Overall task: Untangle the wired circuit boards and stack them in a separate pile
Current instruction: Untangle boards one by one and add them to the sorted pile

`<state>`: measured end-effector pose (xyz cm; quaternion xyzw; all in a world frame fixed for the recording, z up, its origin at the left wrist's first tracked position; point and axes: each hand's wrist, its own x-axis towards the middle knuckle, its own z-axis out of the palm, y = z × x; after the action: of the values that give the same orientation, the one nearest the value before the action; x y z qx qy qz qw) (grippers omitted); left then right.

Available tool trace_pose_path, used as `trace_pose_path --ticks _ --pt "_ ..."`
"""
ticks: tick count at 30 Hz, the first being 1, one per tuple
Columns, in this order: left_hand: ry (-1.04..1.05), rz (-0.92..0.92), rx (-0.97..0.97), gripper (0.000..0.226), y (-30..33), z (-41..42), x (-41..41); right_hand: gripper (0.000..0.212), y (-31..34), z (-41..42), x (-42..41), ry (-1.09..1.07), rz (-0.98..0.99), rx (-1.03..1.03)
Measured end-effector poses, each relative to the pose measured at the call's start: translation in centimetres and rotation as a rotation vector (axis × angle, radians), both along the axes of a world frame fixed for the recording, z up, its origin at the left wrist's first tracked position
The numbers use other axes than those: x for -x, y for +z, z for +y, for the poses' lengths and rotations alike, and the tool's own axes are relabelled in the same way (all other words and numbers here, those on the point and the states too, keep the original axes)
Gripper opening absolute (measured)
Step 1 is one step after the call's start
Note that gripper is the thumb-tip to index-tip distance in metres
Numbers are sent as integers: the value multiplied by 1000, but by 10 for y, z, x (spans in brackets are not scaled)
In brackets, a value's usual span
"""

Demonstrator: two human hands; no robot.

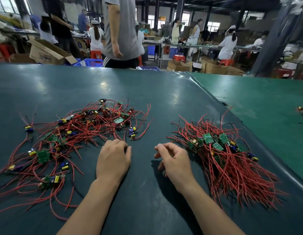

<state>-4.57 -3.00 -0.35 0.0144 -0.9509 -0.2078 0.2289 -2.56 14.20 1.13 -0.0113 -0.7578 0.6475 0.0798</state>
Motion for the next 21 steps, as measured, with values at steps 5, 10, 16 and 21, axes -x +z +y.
trace_pose_path --ticks 5,10,16,21 --pt "40 15 -96 6 6 3 -8 21 1 3 0 10 -13 38" --pt "20 321 -217 18 17 4 -15 19 -2 5 2 23 -13 61" --pt "-437 692 -264 18 18 24 -34 64 -8 5 7 171 57 -165" --pt "-780 487 -259 17 12 38 -41 41 -5 7 8 156 127 -225"
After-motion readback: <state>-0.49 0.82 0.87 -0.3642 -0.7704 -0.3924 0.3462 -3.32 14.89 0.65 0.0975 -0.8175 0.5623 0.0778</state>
